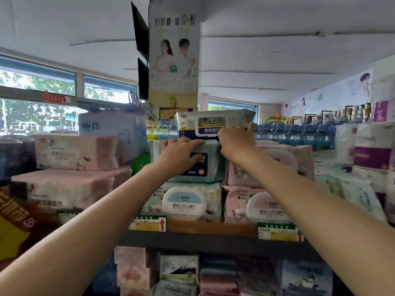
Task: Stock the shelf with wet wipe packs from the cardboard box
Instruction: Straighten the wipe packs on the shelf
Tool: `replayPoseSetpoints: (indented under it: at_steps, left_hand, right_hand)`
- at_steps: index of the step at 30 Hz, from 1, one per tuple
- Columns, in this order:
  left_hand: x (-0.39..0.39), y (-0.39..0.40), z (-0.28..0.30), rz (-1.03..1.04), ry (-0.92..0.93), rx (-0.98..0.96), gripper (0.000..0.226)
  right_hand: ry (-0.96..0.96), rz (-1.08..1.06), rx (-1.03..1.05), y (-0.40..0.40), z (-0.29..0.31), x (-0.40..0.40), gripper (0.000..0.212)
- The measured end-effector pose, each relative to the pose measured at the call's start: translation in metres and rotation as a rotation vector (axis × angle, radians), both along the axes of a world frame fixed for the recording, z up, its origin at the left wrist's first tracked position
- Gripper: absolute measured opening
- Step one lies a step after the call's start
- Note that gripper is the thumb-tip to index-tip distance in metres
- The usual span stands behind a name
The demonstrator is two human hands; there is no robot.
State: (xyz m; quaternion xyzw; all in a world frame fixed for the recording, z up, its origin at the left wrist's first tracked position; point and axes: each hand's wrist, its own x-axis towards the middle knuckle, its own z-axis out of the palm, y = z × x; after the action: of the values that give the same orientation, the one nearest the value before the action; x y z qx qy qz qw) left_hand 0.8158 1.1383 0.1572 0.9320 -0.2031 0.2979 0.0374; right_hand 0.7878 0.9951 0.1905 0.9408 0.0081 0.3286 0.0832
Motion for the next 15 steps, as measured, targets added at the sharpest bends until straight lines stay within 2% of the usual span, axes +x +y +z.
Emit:
replayPoseSetpoints:
  at_steps: [4, 6, 8, 11, 15]
  left_hand:
    - [0.0, 0.03, -0.009, -0.044, -0.022, -0.063, 0.054]
    - [-0.003, 0.051, -0.017, -0.054, -0.057, -0.034, 0.059]
    - [-0.006, 0.068, -0.023, -0.035, -0.079, 0.042, 0.067]
    - [-0.011, 0.08, -0.028, 0.014, -0.075, 0.14, 0.077]
    - [-0.02, 0.069, -0.025, -0.045, -0.136, 0.028, 0.072]
  right_hand:
    - [-0.005, 0.051, 0.027, 0.003, -0.002, -0.006, 0.016]
    - [-0.05, 0.115, -0.007, 0.001, -0.006, -0.012, 0.037]
    - [-0.02, 0.182, -0.139, 0.002, -0.013, -0.017, 0.054]
    - [0.126, 0.181, -0.269, 0.005, -0.03, -0.022, 0.056]
    - [-0.027, 0.234, -0.075, -0.005, -0.03, -0.033, 0.056]
